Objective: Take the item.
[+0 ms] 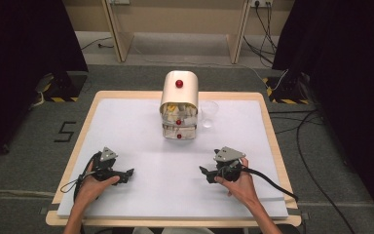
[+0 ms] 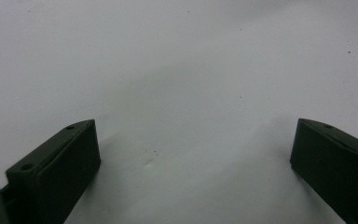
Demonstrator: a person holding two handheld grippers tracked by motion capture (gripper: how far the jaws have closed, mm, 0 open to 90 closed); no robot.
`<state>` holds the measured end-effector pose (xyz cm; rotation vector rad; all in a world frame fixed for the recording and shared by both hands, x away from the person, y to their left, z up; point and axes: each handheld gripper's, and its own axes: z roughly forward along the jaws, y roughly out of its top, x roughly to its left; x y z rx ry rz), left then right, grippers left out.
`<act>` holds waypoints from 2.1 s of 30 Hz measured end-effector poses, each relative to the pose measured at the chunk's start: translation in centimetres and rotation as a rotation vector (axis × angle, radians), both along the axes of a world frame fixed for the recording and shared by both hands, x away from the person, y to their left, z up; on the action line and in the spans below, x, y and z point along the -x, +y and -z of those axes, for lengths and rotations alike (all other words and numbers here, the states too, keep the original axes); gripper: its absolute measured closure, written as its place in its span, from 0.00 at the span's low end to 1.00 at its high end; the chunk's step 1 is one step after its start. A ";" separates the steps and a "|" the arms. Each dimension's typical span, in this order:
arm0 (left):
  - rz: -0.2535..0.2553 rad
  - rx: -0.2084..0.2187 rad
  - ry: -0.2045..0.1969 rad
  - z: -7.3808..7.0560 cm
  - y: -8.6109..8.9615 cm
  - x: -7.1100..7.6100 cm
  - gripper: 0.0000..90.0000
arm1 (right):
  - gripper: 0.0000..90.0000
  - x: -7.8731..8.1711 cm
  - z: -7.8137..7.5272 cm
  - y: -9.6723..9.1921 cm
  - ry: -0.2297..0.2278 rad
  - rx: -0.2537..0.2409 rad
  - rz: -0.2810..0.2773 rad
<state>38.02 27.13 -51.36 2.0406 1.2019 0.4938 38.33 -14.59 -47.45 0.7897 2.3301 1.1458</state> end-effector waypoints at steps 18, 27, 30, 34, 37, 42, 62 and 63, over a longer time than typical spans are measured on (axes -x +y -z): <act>0.000 0.000 0.000 0.0 0.0 0.0 0.00 | 0.24 -1.5 -2.4 2.0 -0.027 -0.064 -0.038; 0.000 -0.001 0.000 0.0 0.0 0.0 0.00 | 0.25 -2.0 -4.1 3.5 -0.068 -0.090 -0.067; 0.000 0.000 0.000 0.0 0.0 0.0 0.00 | 0.27 -2.3 -4.7 3.9 -0.071 -0.108 -0.076; 0.000 -0.001 0.000 0.0 0.0 0.0 0.00 | 0.28 -2.5 -5.6 4.8 -0.091 -0.119 -0.100; 0.000 -0.002 0.000 0.0 0.0 0.0 0.00 | 0.28 -2.7 -5.8 5.2 -0.103 -0.113 -0.099; 0.000 -0.001 0.000 0.0 0.0 0.0 0.00 | 0.29 -3.4 -6.6 5.9 -0.118 -0.110 -0.097; 0.000 0.000 0.000 0.0 0.0 0.0 0.00 | 0.31 -6.3 -9.9 8.0 -0.187 -0.124 -0.086; 0.000 0.000 -0.001 0.0 0.0 0.0 0.00 | 0.31 -6.3 -9.9 8.0 -0.187 -0.124 -0.086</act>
